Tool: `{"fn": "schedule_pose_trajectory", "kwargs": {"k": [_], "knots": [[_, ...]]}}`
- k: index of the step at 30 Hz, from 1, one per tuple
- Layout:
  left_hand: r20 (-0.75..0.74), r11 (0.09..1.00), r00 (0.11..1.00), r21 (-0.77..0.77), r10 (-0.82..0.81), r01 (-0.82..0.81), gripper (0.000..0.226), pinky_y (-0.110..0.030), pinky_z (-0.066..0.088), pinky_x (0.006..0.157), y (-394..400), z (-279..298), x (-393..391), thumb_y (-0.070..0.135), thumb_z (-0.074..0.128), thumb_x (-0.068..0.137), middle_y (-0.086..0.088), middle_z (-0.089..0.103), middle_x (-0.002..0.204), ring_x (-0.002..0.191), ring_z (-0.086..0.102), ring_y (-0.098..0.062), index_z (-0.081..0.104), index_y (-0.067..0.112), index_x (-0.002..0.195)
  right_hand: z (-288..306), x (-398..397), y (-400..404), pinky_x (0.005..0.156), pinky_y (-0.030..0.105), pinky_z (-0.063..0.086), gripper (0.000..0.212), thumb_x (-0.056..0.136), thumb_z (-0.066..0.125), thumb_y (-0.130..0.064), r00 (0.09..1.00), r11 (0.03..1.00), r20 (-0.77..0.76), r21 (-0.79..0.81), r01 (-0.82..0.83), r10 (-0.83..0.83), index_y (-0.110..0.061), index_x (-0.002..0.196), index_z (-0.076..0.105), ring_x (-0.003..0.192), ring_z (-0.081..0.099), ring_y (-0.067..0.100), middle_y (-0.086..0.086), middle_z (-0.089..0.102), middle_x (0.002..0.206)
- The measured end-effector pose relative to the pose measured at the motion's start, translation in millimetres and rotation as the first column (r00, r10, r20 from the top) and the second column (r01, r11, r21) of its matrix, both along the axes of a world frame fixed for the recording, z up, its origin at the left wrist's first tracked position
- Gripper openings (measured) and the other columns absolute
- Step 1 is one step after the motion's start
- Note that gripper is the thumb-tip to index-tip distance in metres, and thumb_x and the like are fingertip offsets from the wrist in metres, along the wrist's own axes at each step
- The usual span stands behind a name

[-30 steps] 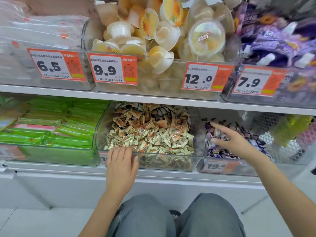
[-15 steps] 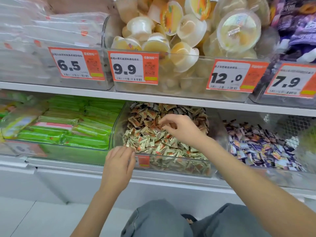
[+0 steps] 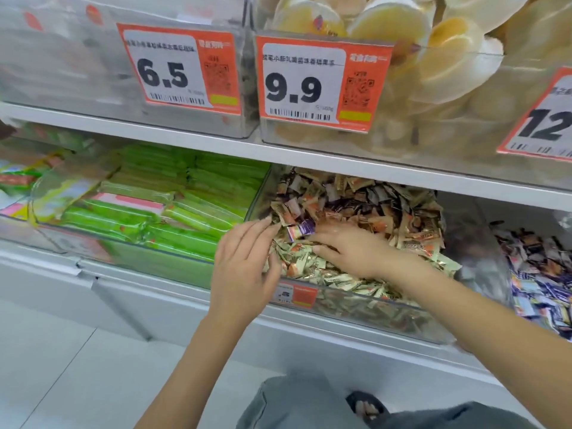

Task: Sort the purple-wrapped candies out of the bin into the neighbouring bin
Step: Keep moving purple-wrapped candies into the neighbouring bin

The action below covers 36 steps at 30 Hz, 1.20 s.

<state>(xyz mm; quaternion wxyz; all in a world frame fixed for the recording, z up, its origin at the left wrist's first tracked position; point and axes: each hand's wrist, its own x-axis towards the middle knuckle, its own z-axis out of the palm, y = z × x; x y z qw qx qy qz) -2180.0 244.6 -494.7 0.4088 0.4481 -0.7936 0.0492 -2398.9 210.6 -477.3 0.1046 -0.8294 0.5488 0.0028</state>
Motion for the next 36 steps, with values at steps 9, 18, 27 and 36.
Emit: {"fn": "schedule_pose_trajectory", "kwargs": {"k": [9, 18, 27, 36], "knots": [[-0.057, 0.996, 0.998, -0.086, 0.024, -0.029, 0.051, -0.041, 0.041, 0.103, -9.8, -14.5, -8.2, 0.01, 0.034, 0.077, -0.012, 0.061, 0.125, 0.127, 0.046, -0.026, 0.063, 0.003, 0.118, 38.6, 10.9, -52.8, 0.071, 0.004, 0.035, 0.043, 0.083, 0.069, -0.04, 0.899, 0.982, 0.41, -0.034, 0.188, -0.158, -0.04, 0.123, 0.053, 0.097, 0.054, -0.002, -0.022, 0.054, 0.119], [-0.103, 0.984, 0.994, -0.167, 0.042, -0.059, 0.049, -0.038, 0.043, 0.102, -14.3, -19.8, -13.0, 0.01, 0.031, 0.078, -0.009, 0.067, 0.114, 0.125, 0.048, -0.025, 0.067, 0.0, 0.11, 8.3, 43.3, -122.0, 0.071, 0.015, 0.034, 0.057, 0.088, 0.064, -0.037, 0.934, 0.98, 0.346, -0.139, 0.145, -0.089, -0.016, 0.136, 0.043, 0.101, 0.058, 0.019, 0.005, 0.056, 0.127], [-0.119, 0.976, 0.991, -0.202, 0.061, -0.084, 0.049, -0.037, 0.047, 0.096, -14.7, -22.2, -14.8, 0.01, 0.031, 0.078, -0.008, 0.07, 0.108, 0.126, 0.048, -0.024, 0.068, 0.001, 0.109, -4.5, 43.8, -116.3, 0.072, 0.026, 0.047, 0.046, 0.092, 0.059, -0.031, 0.96, 0.99, 0.271, -0.098, 0.099, -0.069, -0.009, 0.13, 0.047, 0.09, 0.064, 0.027, 0.014, 0.064, 0.108], [-0.112, 0.987, 0.992, -0.145, 0.048, -0.064, 0.048, -0.033, 0.041, 0.101, -8.6, -18.5, -12.7, 0.009, 0.036, 0.075, -0.009, 0.069, 0.105, 0.129, 0.043, -0.023, 0.066, 0.0, 0.111, 42.3, 36.4, -47.9, 0.057, 0.018, 0.046, 0.032, 0.089, 0.054, -0.047, 0.727, 0.917, 0.569, 0.321, 0.235, -0.385, -0.031, 0.117, 0.051, 0.082, 0.065, 0.005, -0.006, 0.061, 0.105]]}}
